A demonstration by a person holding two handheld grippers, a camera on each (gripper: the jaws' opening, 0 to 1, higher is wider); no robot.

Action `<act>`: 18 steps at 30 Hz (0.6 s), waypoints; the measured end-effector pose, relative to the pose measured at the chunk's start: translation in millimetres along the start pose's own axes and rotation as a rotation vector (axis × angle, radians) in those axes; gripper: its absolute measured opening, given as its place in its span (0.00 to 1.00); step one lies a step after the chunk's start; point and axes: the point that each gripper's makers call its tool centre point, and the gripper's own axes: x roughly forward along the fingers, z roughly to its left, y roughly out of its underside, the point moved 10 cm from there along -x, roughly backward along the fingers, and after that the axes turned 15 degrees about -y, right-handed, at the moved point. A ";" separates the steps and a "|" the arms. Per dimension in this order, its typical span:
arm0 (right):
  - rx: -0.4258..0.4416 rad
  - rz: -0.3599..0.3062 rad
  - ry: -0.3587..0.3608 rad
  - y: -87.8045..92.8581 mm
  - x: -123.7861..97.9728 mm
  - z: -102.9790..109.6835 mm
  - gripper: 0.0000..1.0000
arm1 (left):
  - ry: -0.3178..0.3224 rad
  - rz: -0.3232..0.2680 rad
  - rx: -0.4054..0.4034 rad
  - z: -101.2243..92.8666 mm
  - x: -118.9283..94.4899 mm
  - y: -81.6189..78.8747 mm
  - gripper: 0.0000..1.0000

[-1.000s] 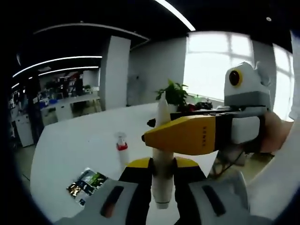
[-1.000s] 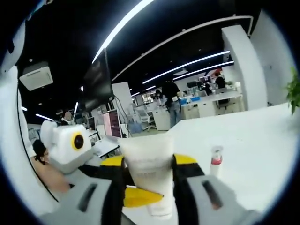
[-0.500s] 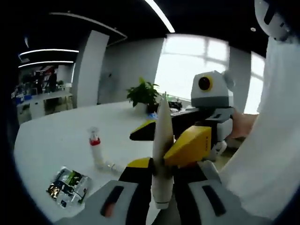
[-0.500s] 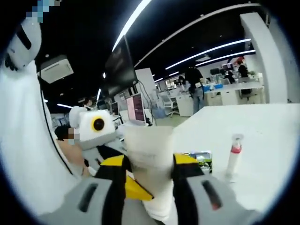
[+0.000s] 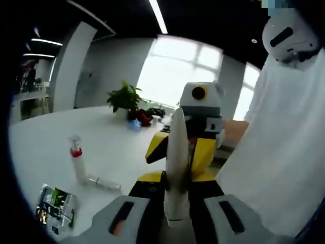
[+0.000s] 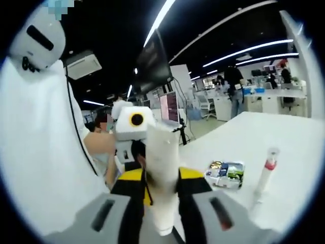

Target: Arrange the skincare products in the storage area until every visible bottle or jar stands upright without overlapping.

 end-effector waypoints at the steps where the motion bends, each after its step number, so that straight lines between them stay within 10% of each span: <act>1: -0.003 0.005 -0.008 -1.1 -0.7 -1.9 0.23 | 0.008 0.004 0.005 1.7 0.0 -0.8 0.13; 18: -0.140 0.129 -0.140 6.5 14.6 -37.1 0.11 | 0.024 0.101 0.066 35.9 3.5 7.9 0.16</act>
